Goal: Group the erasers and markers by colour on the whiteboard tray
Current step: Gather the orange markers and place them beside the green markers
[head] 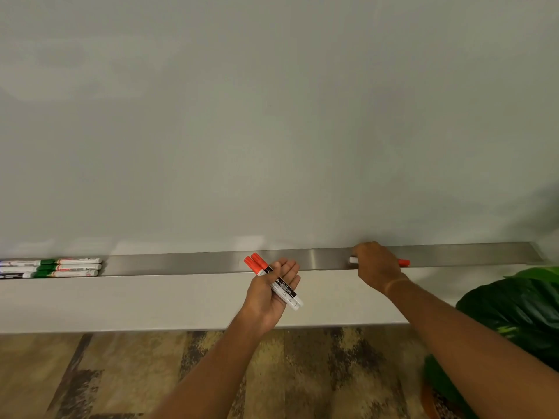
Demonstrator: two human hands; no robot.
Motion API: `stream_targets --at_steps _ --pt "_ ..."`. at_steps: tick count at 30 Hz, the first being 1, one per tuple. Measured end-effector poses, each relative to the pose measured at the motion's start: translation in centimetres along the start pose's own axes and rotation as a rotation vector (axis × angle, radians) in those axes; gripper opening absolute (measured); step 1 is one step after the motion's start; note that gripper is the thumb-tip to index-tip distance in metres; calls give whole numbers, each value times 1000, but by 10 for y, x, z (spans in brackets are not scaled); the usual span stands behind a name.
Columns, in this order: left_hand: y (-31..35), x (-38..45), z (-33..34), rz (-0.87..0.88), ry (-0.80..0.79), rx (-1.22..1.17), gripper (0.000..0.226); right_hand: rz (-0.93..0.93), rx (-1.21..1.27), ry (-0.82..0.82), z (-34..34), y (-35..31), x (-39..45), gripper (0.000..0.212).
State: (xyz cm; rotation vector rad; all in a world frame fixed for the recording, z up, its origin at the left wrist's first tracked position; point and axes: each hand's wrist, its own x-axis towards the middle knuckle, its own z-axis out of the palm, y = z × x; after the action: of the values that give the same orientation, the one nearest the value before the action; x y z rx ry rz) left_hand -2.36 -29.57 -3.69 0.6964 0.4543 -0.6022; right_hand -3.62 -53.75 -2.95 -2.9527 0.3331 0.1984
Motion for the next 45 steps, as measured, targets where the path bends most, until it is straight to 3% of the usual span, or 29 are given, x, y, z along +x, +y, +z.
stream_targets --at_steps 6,11,17,21,25,32,45 --pt "0 -1 0 2 -2 13 27 -35 -10 11 4 5 0 14" --pt "-3 -2 -1 5 9 24 27 -153 119 196 2 -2 2 14" --pt "-8 -4 3 -3 13 25 26 -242 538 486 -13 -38 -3 21" --pt "-9 -6 4 -6 14 32 26 -208 898 527 -24 -66 -8 25" --pt "-10 -9 5 -6 20 25 26 -141 1197 506 -29 -86 -18 16" --pt "-3 -16 2 56 16 -30 26 -53 1318 306 -10 -102 -40 12" --pt "9 -44 -13 147 6 -128 28 -156 1185 -120 15 -118 -67 13"
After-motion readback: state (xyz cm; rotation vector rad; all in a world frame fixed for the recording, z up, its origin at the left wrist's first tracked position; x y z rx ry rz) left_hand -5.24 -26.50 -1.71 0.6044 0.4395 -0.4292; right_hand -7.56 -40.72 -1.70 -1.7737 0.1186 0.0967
